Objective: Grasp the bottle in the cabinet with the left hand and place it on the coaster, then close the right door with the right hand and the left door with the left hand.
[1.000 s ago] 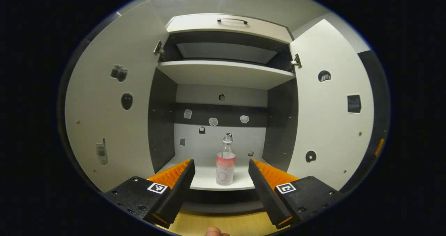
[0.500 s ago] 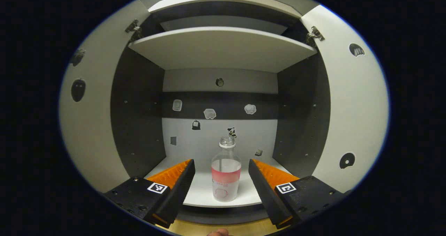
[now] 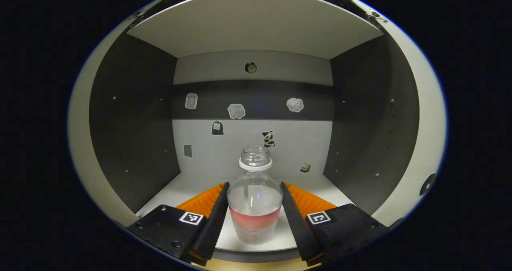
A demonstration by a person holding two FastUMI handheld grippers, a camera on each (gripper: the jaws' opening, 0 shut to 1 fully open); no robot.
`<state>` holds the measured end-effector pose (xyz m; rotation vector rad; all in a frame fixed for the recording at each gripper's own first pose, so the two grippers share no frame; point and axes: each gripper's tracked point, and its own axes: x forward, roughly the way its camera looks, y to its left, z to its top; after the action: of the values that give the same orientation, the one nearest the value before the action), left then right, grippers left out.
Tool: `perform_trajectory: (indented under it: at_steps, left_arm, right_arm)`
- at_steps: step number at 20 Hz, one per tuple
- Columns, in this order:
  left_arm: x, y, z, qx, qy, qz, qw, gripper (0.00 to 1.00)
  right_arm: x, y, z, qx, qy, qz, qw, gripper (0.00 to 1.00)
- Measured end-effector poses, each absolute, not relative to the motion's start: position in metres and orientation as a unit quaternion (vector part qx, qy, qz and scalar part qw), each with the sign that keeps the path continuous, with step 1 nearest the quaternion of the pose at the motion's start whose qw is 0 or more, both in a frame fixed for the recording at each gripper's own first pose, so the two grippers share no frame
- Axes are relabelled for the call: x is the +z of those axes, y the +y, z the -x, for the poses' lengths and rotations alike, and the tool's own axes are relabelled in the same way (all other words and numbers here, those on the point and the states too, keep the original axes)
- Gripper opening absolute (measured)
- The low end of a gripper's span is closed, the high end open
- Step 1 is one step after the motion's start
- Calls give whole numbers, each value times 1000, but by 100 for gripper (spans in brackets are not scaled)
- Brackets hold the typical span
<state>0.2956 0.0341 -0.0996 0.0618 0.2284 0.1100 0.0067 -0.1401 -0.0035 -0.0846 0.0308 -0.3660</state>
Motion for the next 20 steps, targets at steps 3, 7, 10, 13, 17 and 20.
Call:
perform_trajectory:
  at_steps: [3, 7, 10, 13, 17, 20]
  left_arm:
    - [-100, 32, -293, 49, 115, -25, 992, 77]
    - [-91, 21, -280, 19, 103, -15, 994, 77]
    - [-79, 3, -249, -23, 88, -7, 996, 77]
    - [-71, -10, -215, -63, 78, 4, 995, 77]
    - [-68, -19, -168, -111, 69, 16, 991, 77]
    - [-77, -25, -135, -155, 69, 10, 985, 75]
  right_arm:
    - [-5, -139, -13, -175, 15, 42, 984, 96]
    - [-1, -139, -19, -164, 10, 39, 986, 100]
    - [0, -143, -17, -157, 6, 41, 987, 96]
    - [4, -144, -12, -150, -1, 47, 988, 96]
    - [11, -142, -2, -140, -9, 49, 989, 96]
    - [16, -137, 7, -132, -15, 43, 990, 96]
